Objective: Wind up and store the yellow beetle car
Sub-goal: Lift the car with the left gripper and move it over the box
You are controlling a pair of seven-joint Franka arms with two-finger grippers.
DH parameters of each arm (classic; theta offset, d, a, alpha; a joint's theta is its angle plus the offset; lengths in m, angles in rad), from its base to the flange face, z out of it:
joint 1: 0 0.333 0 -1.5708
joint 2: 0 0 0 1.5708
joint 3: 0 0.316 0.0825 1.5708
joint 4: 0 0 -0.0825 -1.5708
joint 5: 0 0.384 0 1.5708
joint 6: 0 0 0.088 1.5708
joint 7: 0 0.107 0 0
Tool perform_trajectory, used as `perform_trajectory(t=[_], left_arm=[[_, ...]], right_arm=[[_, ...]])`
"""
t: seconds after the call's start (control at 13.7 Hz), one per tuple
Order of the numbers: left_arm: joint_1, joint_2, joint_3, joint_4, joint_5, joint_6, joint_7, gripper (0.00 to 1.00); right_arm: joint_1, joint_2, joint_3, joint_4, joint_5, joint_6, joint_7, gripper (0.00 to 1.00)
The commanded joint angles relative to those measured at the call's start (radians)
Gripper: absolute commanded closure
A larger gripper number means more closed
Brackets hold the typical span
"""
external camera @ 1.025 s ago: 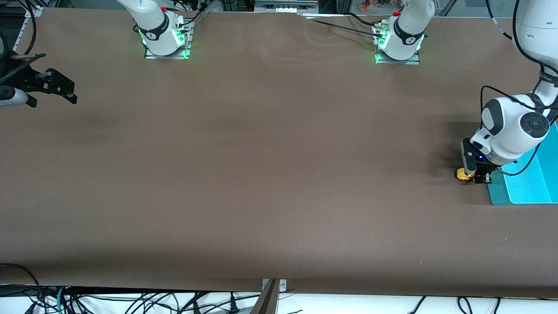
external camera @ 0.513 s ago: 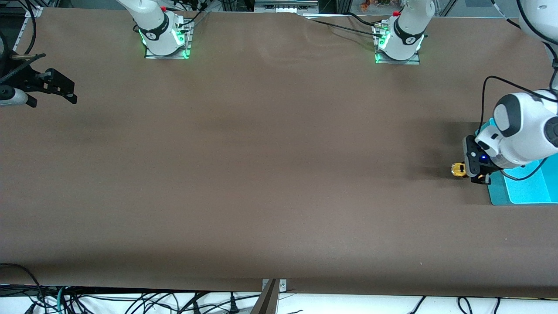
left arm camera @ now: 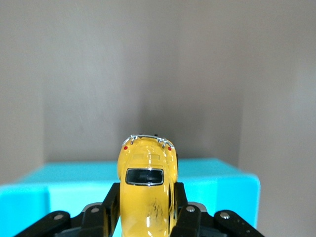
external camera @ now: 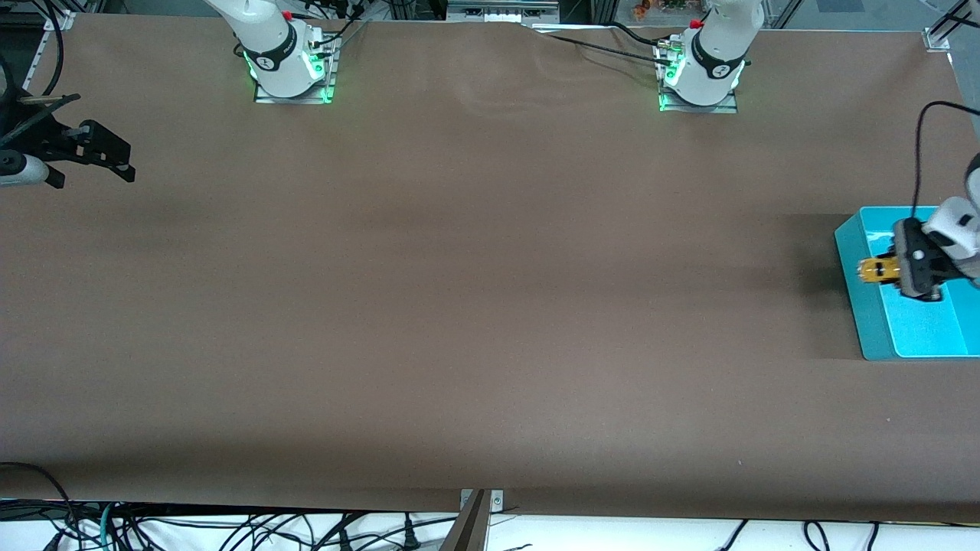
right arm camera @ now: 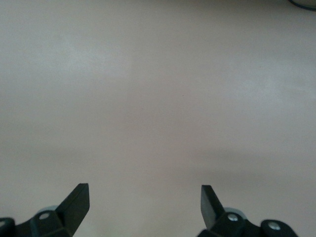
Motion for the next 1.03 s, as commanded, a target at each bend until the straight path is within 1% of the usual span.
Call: perform_trajectory(t=[0.0, 0.07, 0.15, 0.29, 0.44, 0.51, 0.59, 0.73, 0.88, 0.95], left_arm=[[0.09, 0.026, -0.01, 0.018, 0.053, -0.011, 0.093, 0.74], [0.121, 0.052, -0.01, 0.018, 0.076, 0.002, 0.094, 0.74], [0.15, 0.086, -0.01, 0.018, 0.089, 0.055, 0.099, 0.74], [0.164, 0.144, -0.01, 0.017, 0.093, 0.164, 0.151, 0.74], [0.182, 0.197, -0.01, 0.011, 0.095, 0.225, 0.163, 0.74], [0.184, 0.207, -0.01, 0.006, 0.095, 0.23, 0.166, 0.72], [0.184, 0.221, -0.01, 0.006, 0.095, 0.229, 0.195, 0.66], [0.193, 0.231, -0.01, 0.006, 0.093, 0.226, 0.249, 0.65], [0.205, 0.232, -0.011, 0.003, 0.093, 0.204, 0.252, 0.62], [0.205, 0.234, -0.011, 0.003, 0.093, 0.201, 0.252, 0.47]], right_arm=[[0.002, 0.008, 0.0, 0.024, -0.012, -0.014, 0.011, 0.0], [0.002, 0.008, 0.0, 0.024, -0.012, -0.014, 0.011, 0.0], [0.002, 0.008, 0.0, 0.024, -0.012, -0.013, 0.011, 0.0], [0.002, 0.008, 0.0, 0.022, -0.012, -0.013, 0.011, 0.0], [0.002, 0.008, 0.0, 0.022, -0.012, -0.013, 0.011, 0.0], [0.002, 0.008, 0.0, 0.024, -0.012, -0.013, 0.012, 0.0], [0.002, 0.008, 0.0, 0.022, -0.012, -0.013, 0.011, 0.0], [0.002, 0.008, -0.002, 0.024, -0.014, -0.013, 0.011, 0.0], [0.002, 0.008, -0.002, 0.022, -0.014, -0.016, 0.011, 0.0], [0.0, 0.008, -0.002, 0.022, -0.014, -0.017, 0.009, 0.0]])
